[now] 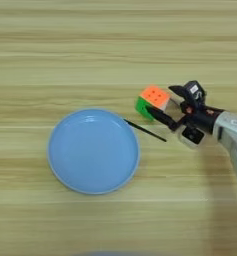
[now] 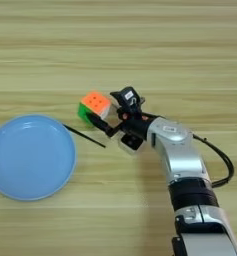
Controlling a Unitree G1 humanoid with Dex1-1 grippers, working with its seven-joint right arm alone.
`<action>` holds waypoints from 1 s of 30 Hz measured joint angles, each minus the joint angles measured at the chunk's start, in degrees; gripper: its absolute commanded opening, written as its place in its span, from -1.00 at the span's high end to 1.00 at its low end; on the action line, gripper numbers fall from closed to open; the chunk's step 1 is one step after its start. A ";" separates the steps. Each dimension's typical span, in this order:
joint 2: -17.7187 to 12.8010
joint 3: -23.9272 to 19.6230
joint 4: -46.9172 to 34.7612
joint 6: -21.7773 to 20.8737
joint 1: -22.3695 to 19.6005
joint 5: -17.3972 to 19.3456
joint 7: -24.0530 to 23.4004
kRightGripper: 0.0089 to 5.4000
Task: Move the objects on the table
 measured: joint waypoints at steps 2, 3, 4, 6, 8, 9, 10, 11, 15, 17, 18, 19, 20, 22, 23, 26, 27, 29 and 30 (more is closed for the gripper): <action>0.27 0.10 0.78 -0.65 -0.20 -0.35 -0.13 -0.99; 0.39 0.13 1.07 -0.73 -0.34 -0.42 -0.18 -0.99; 0.63 0.23 1.82 -0.90 -0.66 -0.67 -0.33 -0.99; 0.79 0.32 3.10 -1.45 -1.38 -1.26 -0.51 -0.99; 0.90 0.39 4.49 -2.13 -1.88 -1.41 -0.57 -0.99; 0.93 0.45 5.30 -2.37 -2.07 -1.51 -0.61 -0.99; 0.99 0.52 6.25 -2.92 -2.15 -1.66 -0.63 -0.99; 1.03 0.61 6.83 -3.26 -2.17 -1.79 -0.64 -0.99; 1.41 1.09 8.69 -4.27 -3.10 -2.46 -0.65 -0.99; 1.70 1.17 8.96 -4.54 -3.51 -2.51 -0.64 -0.99; 1.78 1.21 9.19 -4.60 -3.72 -2.52 -0.64 -0.99; 1.89 1.24 9.39 -4.69 -3.86 -2.54 -0.64 -0.99; 1.94 1.24 9.48 -4.82 -3.88 -2.56 -0.63 -0.99; 2.04 1.26 9.85 -5.46 -3.92 -2.61 -0.61 -0.93; 2.08 1.26 9.93 -5.55 -3.93 -2.61 -0.61 -0.89; 2.32 1.36 10.42 -5.66 -4.13 -2.65 -0.58 -0.76; 2.37 1.38 10.49 -5.69 -4.15 -2.65 -0.56 -0.71; 2.43 1.40 10.58 -5.75 -4.17 -2.66 -0.55 -0.64; 2.47 1.40 10.59 -5.77 -4.17 -2.66 -0.54 -0.59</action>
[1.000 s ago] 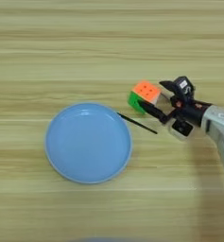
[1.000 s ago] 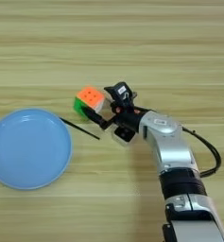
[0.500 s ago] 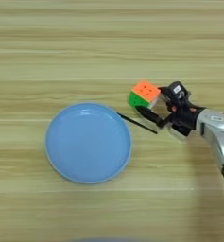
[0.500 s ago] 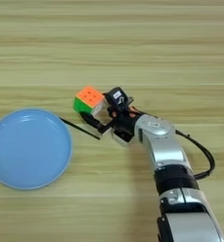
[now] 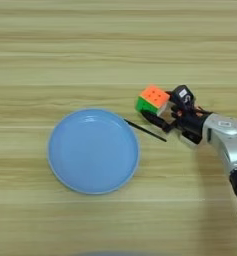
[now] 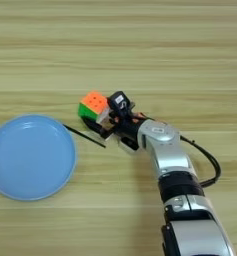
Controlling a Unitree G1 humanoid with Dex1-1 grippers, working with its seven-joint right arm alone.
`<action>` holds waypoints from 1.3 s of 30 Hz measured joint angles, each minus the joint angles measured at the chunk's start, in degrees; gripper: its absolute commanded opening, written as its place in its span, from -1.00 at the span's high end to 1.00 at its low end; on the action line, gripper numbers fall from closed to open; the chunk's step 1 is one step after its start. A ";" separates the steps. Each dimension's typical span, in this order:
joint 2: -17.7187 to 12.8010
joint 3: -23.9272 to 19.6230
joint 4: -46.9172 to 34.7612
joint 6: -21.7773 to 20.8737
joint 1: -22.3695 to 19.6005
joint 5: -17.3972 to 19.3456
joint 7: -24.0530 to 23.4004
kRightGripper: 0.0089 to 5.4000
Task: Move the objects on the table
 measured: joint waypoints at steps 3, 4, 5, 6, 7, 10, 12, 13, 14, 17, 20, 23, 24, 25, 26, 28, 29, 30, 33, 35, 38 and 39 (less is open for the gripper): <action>0.26 0.00 0.05 -0.04 -0.03 0.00 -0.01 -0.46; 0.33 0.00 0.07 -0.06 -0.04 -0.01 0.00 -0.44; 0.34 0.00 0.09 -0.07 -0.04 -0.01 -0.01 -0.39; 0.34 0.00 0.14 -0.08 -0.05 -0.01 -0.01 -0.33; 0.34 0.00 0.17 -0.09 -0.05 -0.01 -0.02 -0.31; 0.41 0.00 0.19 -0.17 -0.08 -0.02 -0.03 -0.24; 0.57 0.00 0.19 -0.18 -0.09 -0.02 -0.04 -0.23; 0.63 0.00 0.19 -0.18 -0.10 -0.02 -0.03 -0.23; 0.65 0.01 0.19 -0.18 -0.10 -0.02 -0.04 -0.23; 0.71 0.00 0.20 -0.19 -0.11 -0.02 -0.05 -0.23; 0.79 -0.03 0.19 -0.19 -0.18 0.00 -0.06 -0.23; 0.82 -0.15 -0.14 -0.20 -0.23 0.07 -0.04 -0.23; 0.82 -0.21 -0.54 -0.19 -0.24 0.15 -0.03 -0.23; 0.82 -0.23 -0.83 -0.19 -0.25 0.16 -0.03 -0.23; 0.82 -0.30 -2.22 -0.12 -0.28 0.29 0.03 -0.23; 0.81 -0.41 -4.77 0.06 -0.37 0.90 0.10 -0.23; 0.81 -0.45 -6.04 0.19 -0.51 1.30 0.13 -0.23; 0.81 -0.48 -7.42 0.32 -0.58 1.45 0.21 -0.23; 0.82 -0.46 -11.35 1.43 -0.59 2.17 0.73 -0.23; 0.82 -0.32 -15.46 3.05 -0.43 2.81 1.03 -0.23; 0.83 0.22 -21.72 5.27 0.30 3.71 1.40 -0.23; 0.86 0.68 -23.37 5.77 0.63 3.80 1.91 -0.23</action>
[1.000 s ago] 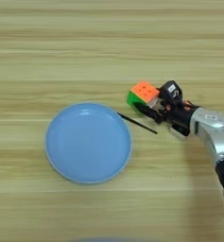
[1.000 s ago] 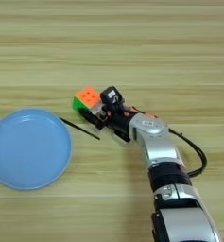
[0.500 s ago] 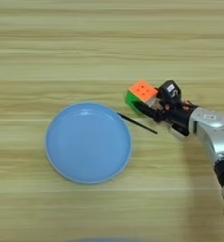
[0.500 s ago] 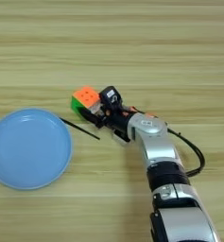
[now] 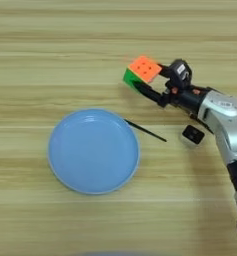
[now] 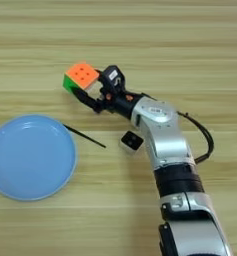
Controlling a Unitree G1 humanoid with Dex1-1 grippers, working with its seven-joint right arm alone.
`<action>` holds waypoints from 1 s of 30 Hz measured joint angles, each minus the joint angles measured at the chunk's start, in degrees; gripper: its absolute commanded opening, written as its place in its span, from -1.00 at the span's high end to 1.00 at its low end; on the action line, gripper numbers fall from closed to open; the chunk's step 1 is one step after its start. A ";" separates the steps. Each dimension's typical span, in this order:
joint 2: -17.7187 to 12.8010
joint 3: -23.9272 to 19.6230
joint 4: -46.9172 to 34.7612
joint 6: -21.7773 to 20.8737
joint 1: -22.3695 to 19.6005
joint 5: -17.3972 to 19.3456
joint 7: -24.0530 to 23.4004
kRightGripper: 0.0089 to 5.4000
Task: Move the objects on the table
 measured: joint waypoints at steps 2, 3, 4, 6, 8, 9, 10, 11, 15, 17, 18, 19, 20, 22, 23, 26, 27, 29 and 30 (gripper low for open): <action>0.00 0.84 -3.14 1.49 0.95 0.04 0.38 -0.23; 0.14 1.76 -5.30 2.39 1.94 0.22 0.55 -0.23; 0.19 2.06 -6.13 2.83 2.37 0.24 0.64 -0.23; 0.22 3.16 -8.75 4.58 3.60 0.40 1.34 -0.23; 0.38 4.26 -10.67 5.75 4.35 0.55 1.61 -0.23; 0.58 5.00 -11.92 6.61 4.69 0.76 1.70 -0.23; 0.64 5.61 -12.68 7.07 4.86 0.90 1.90 -0.23; 0.68 6.07 -13.17 7.34 4.98 0.96 2.15 -0.23; 1.26 8.55 -15.42 9.47 6.43 1.20 2.87 -0.23; 1.40 9.38 -15.93 9.83 6.93 1.20 2.98 -0.23; 1.48 9.81 -16.30 10.17 7.03 1.21 3.04 -0.23; 1.66 10.85 -16.49 10.58 7.18 1.18 3.17 -0.23; 2.05 11.70 -16.53 10.84 7.51 1.20 3.45 -0.23; 2.56 12.85 -16.49 11.24 8.03 1.19 3.95 -0.23; 2.67 13.50 -16.15 11.40 8.32 1.08 4.01 -0.23; 2.77 14.68 -15.53 11.43 8.48 0.88 4.16 -0.23; 2.91 15.18 -15.12 11.43 8.50 0.81 4.23 -0.23; 3.22 15.93 -14.39 11.37 8.54 0.26 4.24 -0.23; 3.30 16.18 -14.10 11.25 8.54 0.05 4.24 -0.23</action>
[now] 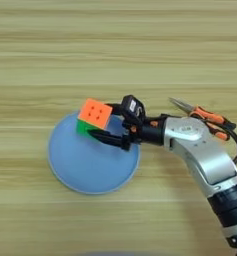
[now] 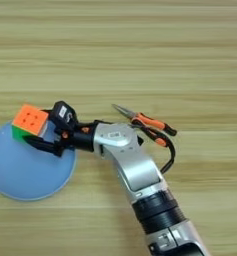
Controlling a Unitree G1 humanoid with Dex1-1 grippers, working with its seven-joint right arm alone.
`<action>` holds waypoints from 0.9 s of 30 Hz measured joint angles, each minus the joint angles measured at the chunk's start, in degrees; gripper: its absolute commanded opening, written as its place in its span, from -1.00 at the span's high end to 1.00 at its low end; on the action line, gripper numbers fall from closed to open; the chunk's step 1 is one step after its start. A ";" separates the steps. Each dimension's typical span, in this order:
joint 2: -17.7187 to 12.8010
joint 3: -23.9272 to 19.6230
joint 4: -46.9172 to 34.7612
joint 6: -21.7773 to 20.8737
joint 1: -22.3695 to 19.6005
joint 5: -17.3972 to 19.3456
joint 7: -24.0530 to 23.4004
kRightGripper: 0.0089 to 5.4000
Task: Move the objects on the table
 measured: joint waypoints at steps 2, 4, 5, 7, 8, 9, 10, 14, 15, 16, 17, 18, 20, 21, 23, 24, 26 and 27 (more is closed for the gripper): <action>0.31 0.80 1.24 -0.57 0.01 -0.37 0.00 -0.23; 0.76 1.52 2.37 -0.93 0.04 -0.95 0.01 -0.23; 0.77 1.63 2.70 -1.12 0.04 -1.32 0.00 -0.23; 0.87 2.22 4.12 -2.09 0.04 -2.16 0.00 -0.23; 1.06 2.77 4.80 -2.23 0.05 -2.57 0.02 -0.23; 1.18 3.00 5.03 -2.28 0.05 -2.62 0.02 -0.23; 1.73 3.31 6.41 -3.05 0.06 -2.72 0.03 -0.23; 2.92 3.85 9.46 -4.55 0.01 -3.73 -0.03 -0.23; 3.11 3.85 10.03 -5.05 -0.05 -3.80 -0.07 -0.23; 3.39 3.84 10.75 -5.88 -0.13 -3.86 -0.10 -0.23; 3.55 3.83 11.10 -6.30 -0.20 -4.00 -0.12 -0.23; 3.71 3.82 11.52 -6.90 -0.22 -4.13 -0.13 -0.23; 4.00 3.76 12.17 -7.54 -0.37 -4.25 -0.16 -0.23; 4.12 3.72 12.55 -8.02 -0.40 -4.30 -0.15 -0.34; 4.33 3.70 13.01 -8.21 -0.49 -4.57 -0.19 -0.40; 4.40 3.73 13.64 -8.20 -0.46 -4.82 -0.20 -0.46; 4.40 3.72 13.95 -8.19 -0.42 -4.92 -0.21 -0.64; 4.50 3.72 14.21 -8.19 -0.42 -4.94 -0.21 -0.67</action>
